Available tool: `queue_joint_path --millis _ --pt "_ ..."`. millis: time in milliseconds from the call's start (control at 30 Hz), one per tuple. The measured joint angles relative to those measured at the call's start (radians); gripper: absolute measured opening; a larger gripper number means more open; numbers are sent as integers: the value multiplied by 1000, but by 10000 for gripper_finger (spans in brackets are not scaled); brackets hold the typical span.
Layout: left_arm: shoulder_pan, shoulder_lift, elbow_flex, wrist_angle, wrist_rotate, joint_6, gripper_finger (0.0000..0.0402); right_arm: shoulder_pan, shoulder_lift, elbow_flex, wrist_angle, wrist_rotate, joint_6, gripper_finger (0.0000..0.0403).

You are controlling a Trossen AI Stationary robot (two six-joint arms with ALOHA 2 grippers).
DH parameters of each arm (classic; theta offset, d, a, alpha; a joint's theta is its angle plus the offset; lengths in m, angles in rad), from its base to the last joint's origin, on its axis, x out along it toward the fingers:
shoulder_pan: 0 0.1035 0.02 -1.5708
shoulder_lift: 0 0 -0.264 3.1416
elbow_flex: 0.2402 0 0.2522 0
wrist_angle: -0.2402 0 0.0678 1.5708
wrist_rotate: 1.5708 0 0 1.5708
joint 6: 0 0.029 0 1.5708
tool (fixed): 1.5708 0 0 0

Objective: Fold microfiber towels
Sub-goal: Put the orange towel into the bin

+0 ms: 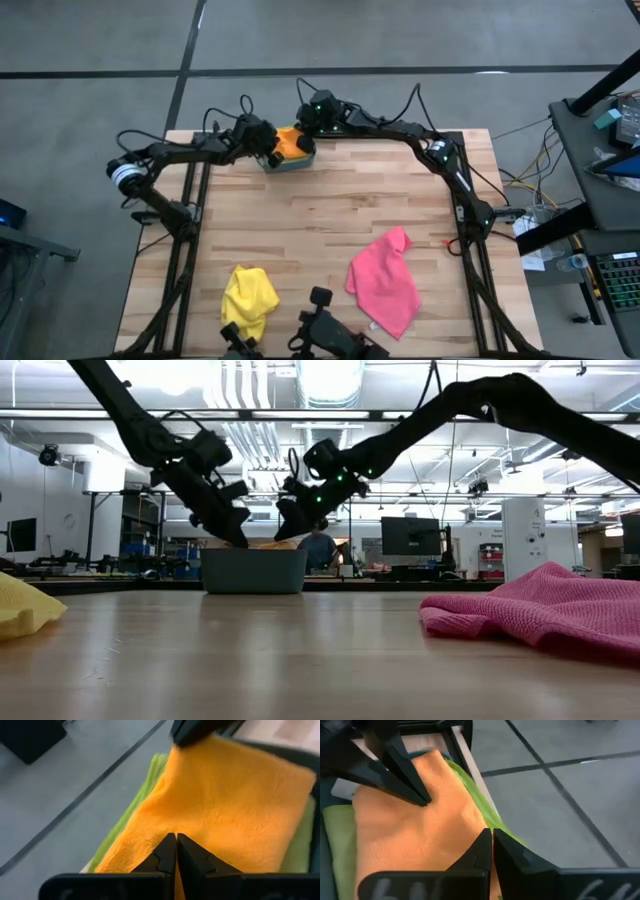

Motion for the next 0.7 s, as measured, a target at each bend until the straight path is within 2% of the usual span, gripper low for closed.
queue_joint_path --millis 267,500,700 --pt "-1 19 -8 -49 1 -51 1 0 12 -16 -85 3 -47 8" --pt "-1 17 -4 -95 1 -56 1 0 21 -16 -90 4 -54 8" --pt "-1 -73 0 -112 0 -55 1 0 -15 -16 -111 6 -54 8"
